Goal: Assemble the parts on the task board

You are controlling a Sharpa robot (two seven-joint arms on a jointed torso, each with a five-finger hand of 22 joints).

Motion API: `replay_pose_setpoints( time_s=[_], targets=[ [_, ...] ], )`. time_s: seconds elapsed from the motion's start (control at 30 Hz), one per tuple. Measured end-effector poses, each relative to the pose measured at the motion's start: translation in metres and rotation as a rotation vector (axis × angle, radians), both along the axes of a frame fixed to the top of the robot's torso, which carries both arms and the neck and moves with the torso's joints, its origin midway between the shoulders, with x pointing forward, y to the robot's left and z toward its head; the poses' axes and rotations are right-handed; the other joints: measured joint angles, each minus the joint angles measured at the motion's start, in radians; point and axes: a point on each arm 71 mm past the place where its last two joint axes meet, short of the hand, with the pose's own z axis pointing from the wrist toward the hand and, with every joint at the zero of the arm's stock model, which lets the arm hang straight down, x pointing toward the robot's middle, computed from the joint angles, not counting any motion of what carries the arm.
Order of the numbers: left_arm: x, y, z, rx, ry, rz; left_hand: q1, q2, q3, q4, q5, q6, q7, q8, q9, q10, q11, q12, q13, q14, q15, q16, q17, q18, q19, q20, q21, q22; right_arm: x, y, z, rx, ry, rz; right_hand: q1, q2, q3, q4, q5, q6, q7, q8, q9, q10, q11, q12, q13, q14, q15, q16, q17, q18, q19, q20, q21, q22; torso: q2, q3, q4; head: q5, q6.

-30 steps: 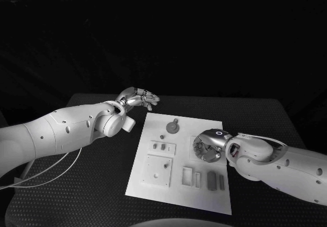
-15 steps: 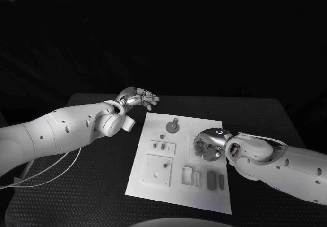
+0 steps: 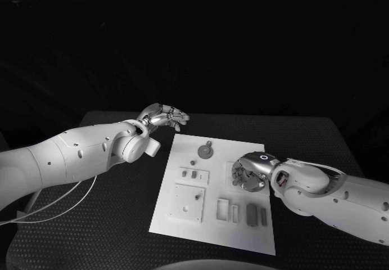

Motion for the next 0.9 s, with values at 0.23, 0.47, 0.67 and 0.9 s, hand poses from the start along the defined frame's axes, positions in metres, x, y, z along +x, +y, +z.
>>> replay_pose_setpoints(
  time_s=[0.23,0.47,0.67,0.9],
  targets=[
    [0.0,0.001,0.0,0.001,0.0,0.001,0.0,0.0,0.0,0.0,0.0,0.0,0.0,0.0,0.0,0.0,0.0,0.0,0.0,0.0,0.0,0.0,0.0,0.0,0.0,0.0,0.0,0.001,-0.001,0.002,0.012,0.031,-0.011,0.007,0.0,0.0,0.003,-0.003,0.0,0.001,-0.001,0.0,0.0,0.004,-0.003,0.0,0.001,0.0,0.0,0.0,0.001,0.0,0.002,0.002,0.0,0.0,0.0,0.0,0.0,0.0,0.0],
    [0.0,0.001,0.0,0.001,0.0,0.003,0.0,0.0,0.0,0.0,0.0,0.0,0.0,0.0,0.0,0.0,0.0,0.0,0.0,0.0,0.0,0.0,0.001,0.0,0.0,0.0,0.0,0.001,-0.001,0.007,0.028,0.066,-0.021,0.018,0.0,0.0,0.003,-0.003,0.006,0.002,-0.002,0.001,0.0,0.004,-0.004,0.0,0.001,0.002,0.002,0.0,0.001,0.0,0.002,0.002,0.0,0.0,0.0,-0.0003,0.0,0.002,0.0],
    [0.001,0.001,0.0,0.002,0.0,0.003,0.0,0.0,0.0,0.0,0.0,0.0,0.0,0.0,0.0,0.0,0.0,0.0,0.0,0.0,0.0,-0.003,0.002,0.0,0.0,0.0,0.0,0.002,-0.004,0.021,0.036,0.094,-0.019,0.045,0.0,0.0,0.003,-0.003,0.01,0.002,-0.002,0.002,0.0,0.004,-0.004,0.0,0.001,0.005,-0.001,0.0,0.002,0.0,0.002,0.001,0.0,0.0,0.0,-0.0011,-0.0002,0.004,0.001],
    [0.002,0.002,-0.001,0.003,-0.001,0.006,0.0,0.0,0.0,0.0,0.0,0.0,0.0,0.0,0.0,0.0,0.0,0.0,0.0,0.0,0.0,-0.004,0.002,0.0,0.0,0.0,0.0,0.002,-0.011,0.061,0.038,0.121,-0.008,0.116,-0.009,0.002,0.005,-0.006,0.017,0.002,-0.002,0.003,0.0,0.004,-0.004,0.0,0.003,0.007,0.0,0.0,0.002,0.0,0.005,-0.002,0.006,-0.001,-0.001,-0.0012,0.0,0.01,0.001]
  ],
)
